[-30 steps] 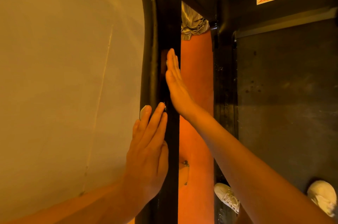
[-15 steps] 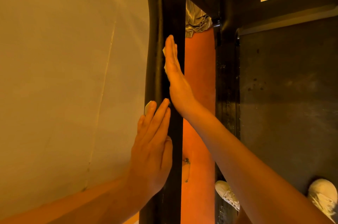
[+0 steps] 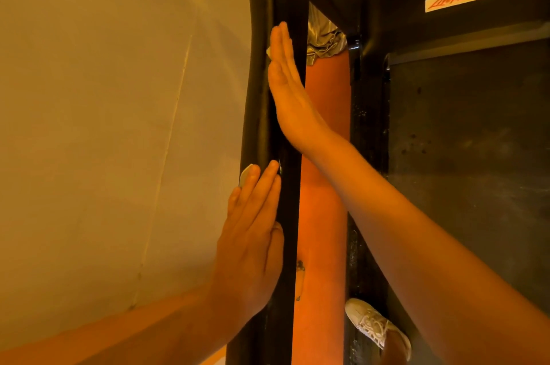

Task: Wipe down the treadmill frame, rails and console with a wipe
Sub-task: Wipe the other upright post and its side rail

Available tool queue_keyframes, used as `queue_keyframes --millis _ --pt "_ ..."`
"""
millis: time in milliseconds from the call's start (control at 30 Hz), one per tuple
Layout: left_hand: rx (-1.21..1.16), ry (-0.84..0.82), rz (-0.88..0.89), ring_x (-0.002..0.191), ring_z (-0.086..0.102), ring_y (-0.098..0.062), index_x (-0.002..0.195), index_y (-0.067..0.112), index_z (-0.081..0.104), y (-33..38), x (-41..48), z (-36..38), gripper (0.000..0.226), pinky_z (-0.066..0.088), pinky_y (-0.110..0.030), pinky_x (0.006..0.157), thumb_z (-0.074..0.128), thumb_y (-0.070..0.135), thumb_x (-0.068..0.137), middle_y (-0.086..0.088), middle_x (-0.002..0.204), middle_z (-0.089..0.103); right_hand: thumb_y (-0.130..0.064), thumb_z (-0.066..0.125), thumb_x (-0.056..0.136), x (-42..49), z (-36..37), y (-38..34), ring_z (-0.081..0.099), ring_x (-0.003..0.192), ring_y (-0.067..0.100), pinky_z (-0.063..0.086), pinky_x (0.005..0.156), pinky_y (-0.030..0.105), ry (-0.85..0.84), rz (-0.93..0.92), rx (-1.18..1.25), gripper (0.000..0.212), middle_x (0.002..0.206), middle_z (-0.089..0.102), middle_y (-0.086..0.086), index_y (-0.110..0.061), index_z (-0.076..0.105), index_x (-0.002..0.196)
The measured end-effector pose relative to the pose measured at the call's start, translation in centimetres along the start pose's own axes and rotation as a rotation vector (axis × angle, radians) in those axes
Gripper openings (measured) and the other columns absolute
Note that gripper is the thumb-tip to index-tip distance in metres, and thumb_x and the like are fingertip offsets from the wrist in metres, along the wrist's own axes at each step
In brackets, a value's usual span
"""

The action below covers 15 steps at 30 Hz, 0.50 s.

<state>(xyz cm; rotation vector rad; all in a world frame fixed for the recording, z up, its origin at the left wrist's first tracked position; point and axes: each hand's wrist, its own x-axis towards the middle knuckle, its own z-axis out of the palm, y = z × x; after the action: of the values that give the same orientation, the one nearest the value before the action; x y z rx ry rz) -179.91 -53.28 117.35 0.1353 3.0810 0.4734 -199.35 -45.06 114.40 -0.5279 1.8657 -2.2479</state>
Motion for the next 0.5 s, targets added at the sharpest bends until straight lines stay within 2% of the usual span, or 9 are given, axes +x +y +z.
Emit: queue_keyframes --millis 100,200,300,333,400,467,500 --pt "-0.006 0.010 0.013 0.157 0.007 -0.018 0.160 0.015 0.021 0.1 0.0 -0.1 0.061 0.012 -0.043 0.123 0.033 0.014 0.100 0.009 0.169 0.016 -0.047 0.022 0.104 -3.6 0.9 1.5 -0.014 0.157 0.015 0.005 0.128 0.055 -0.073 -0.120 -0.088 0.069 0.172 -0.009 0.001 -0.014 0.009 0.163" --pt "-0.005 0.006 0.015 0.157 0.007 -0.017 0.160 0.016 0.019 0.1 0.1 -0.1 0.061 0.012 -0.043 0.123 0.033 0.015 0.101 0.010 0.169 0.015 -0.045 0.022 0.105 -3.4 0.3 2.0 -0.016 0.156 0.013 0.003 0.127 0.059 -0.091 -0.157 -0.160 0.066 0.172 0.000 0.004 -0.013 0.018 0.162" --pt "0.008 0.002 0.014 0.157 0.006 -0.017 0.160 0.017 0.019 0.0 0.1 -0.1 0.061 0.015 -0.048 0.125 0.032 0.015 0.100 0.012 0.169 0.013 -0.048 0.019 0.104 -0.2 -1.3 1.3 -0.013 0.155 0.013 -0.008 0.128 0.044 -0.086 -0.164 -0.271 0.068 0.172 0.006 0.009 -0.011 0.025 0.161" --pt "0.013 0.001 0.013 0.157 0.006 -0.017 0.160 0.016 0.019 -0.1 0.1 0.0 0.061 0.017 -0.051 0.125 0.032 0.014 0.100 0.012 0.169 0.013 -0.049 0.019 0.103 0.4 -1.6 1.0 -0.012 0.157 0.016 -0.008 0.127 0.042 -0.084 -0.161 -0.281 0.069 0.172 0.006 0.009 -0.011 0.026 0.161" --pt "0.025 0.007 0.012 0.157 0.005 -0.017 0.160 0.016 0.019 -0.1 0.0 0.0 0.062 0.018 -0.052 0.125 0.033 0.014 0.099 0.011 0.169 0.013 -0.047 0.021 0.104 -0.2 -1.5 1.1 -0.011 0.158 0.021 -0.006 0.128 0.047 -0.089 -0.164 -0.262 0.067 0.172 0.004 0.009 -0.011 0.025 0.161" --pt "0.027 0.004 0.016 0.157 0.005 -0.017 0.160 0.015 0.019 -0.1 -0.1 0.0 0.063 0.015 -0.048 0.123 0.033 0.014 0.099 0.010 0.169 0.012 -0.040 0.025 0.106 -3.0 -0.7 1.8 -0.012 0.158 0.019 -0.002 0.129 0.050 -0.123 -0.157 -0.181 0.062 0.172 0.000 0.005 -0.013 0.019 0.162" --pt "0.026 0.004 0.020 0.157 0.005 -0.018 0.160 0.014 0.020 -0.1 -0.1 0.0 0.063 0.014 -0.047 0.122 0.033 0.014 0.099 0.009 0.169 0.012 -0.038 0.027 0.107 -4.8 -0.2 2.2 -0.012 0.158 0.015 -0.001 0.129 0.046 -0.139 -0.134 -0.107 0.060 0.172 -0.002 0.000 -0.018 0.014 0.162"
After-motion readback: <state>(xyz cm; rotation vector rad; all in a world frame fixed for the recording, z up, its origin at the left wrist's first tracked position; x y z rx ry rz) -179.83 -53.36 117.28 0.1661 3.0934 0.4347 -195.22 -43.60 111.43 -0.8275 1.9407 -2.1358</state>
